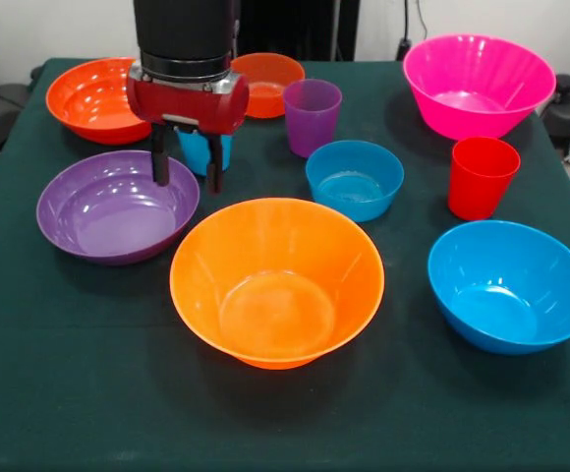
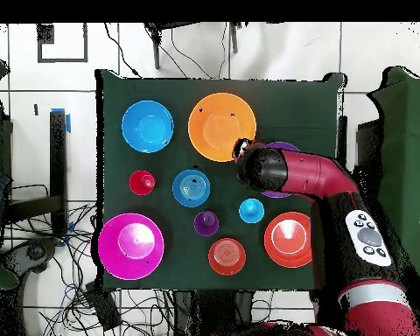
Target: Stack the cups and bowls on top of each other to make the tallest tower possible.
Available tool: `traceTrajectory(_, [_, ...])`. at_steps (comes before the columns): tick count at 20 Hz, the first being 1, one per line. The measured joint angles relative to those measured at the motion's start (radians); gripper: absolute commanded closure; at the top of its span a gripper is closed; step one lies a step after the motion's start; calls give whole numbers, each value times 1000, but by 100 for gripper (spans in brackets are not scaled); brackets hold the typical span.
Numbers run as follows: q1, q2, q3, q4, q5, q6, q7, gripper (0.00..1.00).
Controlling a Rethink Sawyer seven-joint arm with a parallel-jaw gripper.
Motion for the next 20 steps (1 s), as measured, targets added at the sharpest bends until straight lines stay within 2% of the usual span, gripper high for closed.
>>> traceTrajectory(5, [-13, 14, 31, -56, 0, 15, 0, 0])
traceTrajectory(11, [-13, 58, 70, -165, 0, 87, 0, 0])
traceTrajectory(20, [-14, 97, 110, -226, -1, 105, 0, 0])
